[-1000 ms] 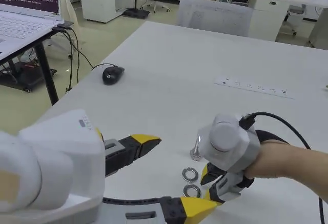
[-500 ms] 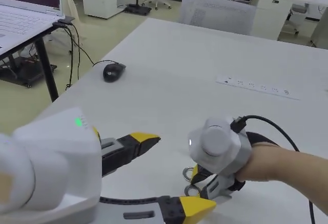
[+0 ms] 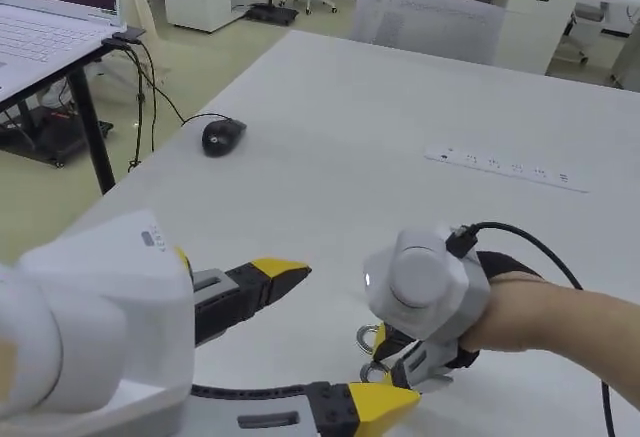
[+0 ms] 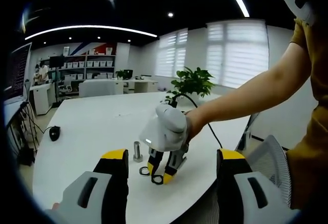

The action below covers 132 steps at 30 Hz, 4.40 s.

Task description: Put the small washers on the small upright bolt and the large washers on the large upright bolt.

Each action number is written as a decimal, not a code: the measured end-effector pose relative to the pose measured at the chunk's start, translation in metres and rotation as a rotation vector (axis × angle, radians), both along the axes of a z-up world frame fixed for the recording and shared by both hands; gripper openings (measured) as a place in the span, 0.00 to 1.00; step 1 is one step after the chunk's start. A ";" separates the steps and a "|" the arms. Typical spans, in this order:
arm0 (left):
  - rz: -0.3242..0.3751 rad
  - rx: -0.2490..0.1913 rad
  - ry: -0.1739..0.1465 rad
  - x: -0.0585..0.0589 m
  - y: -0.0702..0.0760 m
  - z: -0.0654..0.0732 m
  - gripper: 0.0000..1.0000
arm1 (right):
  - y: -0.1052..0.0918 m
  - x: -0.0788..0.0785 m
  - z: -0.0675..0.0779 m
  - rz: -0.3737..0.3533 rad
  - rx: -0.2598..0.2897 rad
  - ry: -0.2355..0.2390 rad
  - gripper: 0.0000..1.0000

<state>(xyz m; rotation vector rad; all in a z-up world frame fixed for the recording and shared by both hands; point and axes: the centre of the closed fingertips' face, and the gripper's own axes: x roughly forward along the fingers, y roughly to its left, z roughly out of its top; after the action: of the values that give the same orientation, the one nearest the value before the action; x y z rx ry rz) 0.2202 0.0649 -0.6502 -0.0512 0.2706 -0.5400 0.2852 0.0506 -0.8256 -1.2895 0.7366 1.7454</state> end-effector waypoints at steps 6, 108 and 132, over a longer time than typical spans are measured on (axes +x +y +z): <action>-0.004 0.006 0.008 0.000 -0.002 -0.002 0.69 | -0.005 -0.002 0.005 0.001 -0.012 0.013 0.22; -0.005 -0.002 0.028 0.009 -0.003 -0.010 0.69 | -0.001 0.046 0.022 -0.046 0.026 -0.007 0.25; 0.015 -0.004 0.024 0.013 0.003 -0.007 0.69 | 0.018 0.042 0.000 -0.051 -0.004 0.014 0.24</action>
<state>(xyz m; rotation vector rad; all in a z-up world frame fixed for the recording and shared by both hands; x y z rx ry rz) 0.2334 0.0682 -0.6568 -0.0641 0.2927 -0.5252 0.3276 0.0687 -0.8257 -1.2515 0.7747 1.7146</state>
